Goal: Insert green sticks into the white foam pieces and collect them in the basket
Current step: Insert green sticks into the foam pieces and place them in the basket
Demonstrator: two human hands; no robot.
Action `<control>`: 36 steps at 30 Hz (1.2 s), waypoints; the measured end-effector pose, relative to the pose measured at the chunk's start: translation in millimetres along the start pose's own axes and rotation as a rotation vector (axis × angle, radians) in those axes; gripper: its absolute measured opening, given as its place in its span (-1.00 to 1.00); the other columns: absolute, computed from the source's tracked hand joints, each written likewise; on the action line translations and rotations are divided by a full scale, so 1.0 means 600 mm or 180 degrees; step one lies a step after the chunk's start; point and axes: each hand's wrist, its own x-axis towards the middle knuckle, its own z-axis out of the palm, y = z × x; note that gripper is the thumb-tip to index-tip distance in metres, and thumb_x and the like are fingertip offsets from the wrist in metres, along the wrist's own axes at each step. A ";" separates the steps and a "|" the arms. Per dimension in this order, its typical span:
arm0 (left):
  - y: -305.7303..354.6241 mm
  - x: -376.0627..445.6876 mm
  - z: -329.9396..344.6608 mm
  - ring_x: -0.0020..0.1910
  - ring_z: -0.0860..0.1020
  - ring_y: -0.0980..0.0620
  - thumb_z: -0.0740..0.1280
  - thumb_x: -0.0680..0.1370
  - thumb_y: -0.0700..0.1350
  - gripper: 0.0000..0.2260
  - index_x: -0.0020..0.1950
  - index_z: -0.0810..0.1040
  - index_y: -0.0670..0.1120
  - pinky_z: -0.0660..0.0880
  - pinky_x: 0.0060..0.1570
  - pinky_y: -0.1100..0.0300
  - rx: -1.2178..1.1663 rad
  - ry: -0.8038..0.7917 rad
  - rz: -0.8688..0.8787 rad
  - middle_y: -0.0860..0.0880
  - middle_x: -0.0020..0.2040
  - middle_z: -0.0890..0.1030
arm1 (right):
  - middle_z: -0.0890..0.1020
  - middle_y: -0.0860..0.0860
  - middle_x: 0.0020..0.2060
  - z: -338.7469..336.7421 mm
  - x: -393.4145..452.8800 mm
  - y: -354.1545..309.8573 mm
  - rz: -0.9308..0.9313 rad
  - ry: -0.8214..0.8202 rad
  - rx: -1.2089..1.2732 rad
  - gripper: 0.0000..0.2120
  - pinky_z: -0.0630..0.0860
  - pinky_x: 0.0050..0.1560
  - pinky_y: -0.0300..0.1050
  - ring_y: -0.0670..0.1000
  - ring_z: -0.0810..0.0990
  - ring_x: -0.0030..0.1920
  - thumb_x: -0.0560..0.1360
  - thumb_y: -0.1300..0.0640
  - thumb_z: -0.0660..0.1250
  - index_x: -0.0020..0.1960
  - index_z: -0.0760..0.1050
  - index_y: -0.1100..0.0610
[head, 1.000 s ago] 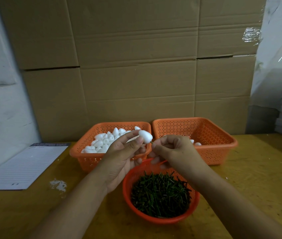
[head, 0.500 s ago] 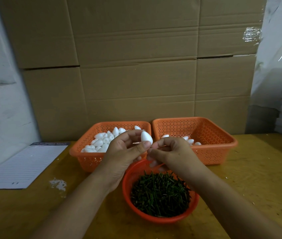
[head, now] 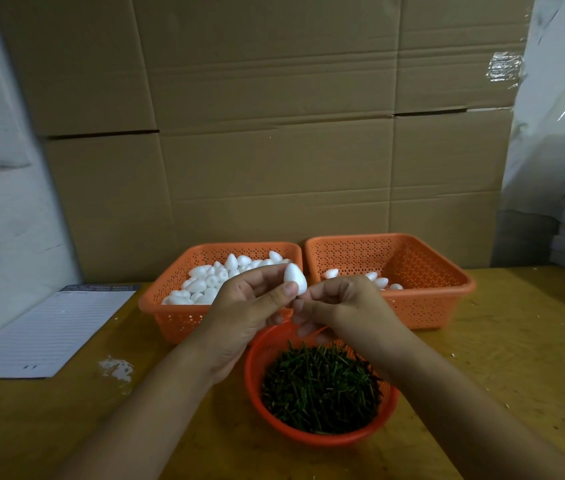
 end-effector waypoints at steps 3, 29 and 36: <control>0.000 0.000 -0.002 0.05 0.62 -0.06 0.48 0.43 0.05 -0.55 0.28 0.63 -0.07 0.51 0.13 -0.02 0.0041 -0.0050 -0.0034 -0.07 0.01 0.70 | 0.73 0.10 -0.25 0.001 0.001 0.002 -0.0012 -0.0068 -0.0039 -0.87 0.56 -0.31 -0.26 -0.01 0.71 -0.25 0.57 0.22 0.38 -0.05 0.65 0.29; -0.002 0.003 0.006 -0.08 0.66 0.05 0.52 0.37 -0.05 -0.56 0.23 0.60 -0.05 0.55 -0.17 0.20 -0.0046 0.0152 0.0170 -0.02 0.05 0.70 | 0.70 0.12 -0.35 0.003 0.004 0.005 -0.0105 0.0286 -0.0344 -0.86 0.61 -0.29 -0.16 0.03 0.68 -0.34 0.51 0.19 0.45 -0.16 0.66 0.26; -0.001 0.003 0.009 -0.08 0.62 0.04 0.50 0.40 -0.10 -0.70 0.13 0.66 -0.04 0.55 -0.16 0.24 -0.0389 0.0018 0.0094 -0.08 0.00 0.66 | 0.70 0.17 -0.30 0.002 0.000 -0.002 -0.0125 0.0188 -0.0114 -0.85 0.57 -0.32 -0.21 0.00 0.67 -0.33 0.54 0.21 0.42 -0.12 0.65 0.31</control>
